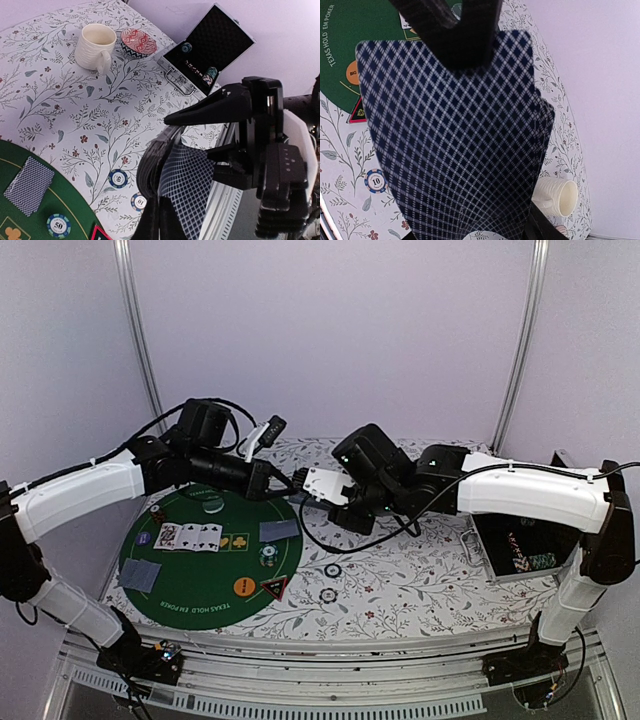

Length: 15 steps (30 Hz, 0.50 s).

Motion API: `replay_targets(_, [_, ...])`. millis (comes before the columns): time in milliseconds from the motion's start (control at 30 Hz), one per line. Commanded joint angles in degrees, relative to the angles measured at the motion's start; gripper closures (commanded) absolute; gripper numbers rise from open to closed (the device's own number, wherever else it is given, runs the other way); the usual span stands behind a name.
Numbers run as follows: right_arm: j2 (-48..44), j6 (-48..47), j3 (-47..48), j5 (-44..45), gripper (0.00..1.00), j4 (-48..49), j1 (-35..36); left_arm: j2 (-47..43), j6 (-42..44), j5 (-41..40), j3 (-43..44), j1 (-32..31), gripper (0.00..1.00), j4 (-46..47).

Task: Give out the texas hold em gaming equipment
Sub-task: Pick up the poker card from the face-down deck piles, then place the poker card in the community card area.

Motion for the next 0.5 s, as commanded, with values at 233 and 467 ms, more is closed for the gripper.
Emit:
replay_targets(233, [-2.08,2.36,-2.58,-0.34,0.54,1.9,-3.26,-5.36,1.0,-2.99,-0.09,0.9,1.0,0.78])
replay_targets(467, [-3.08,3.37,-4.34,-0.55,0.54,2.13,-4.85,-7.36,0.42,-8.3,1.28,3.84,1.0,-3.01])
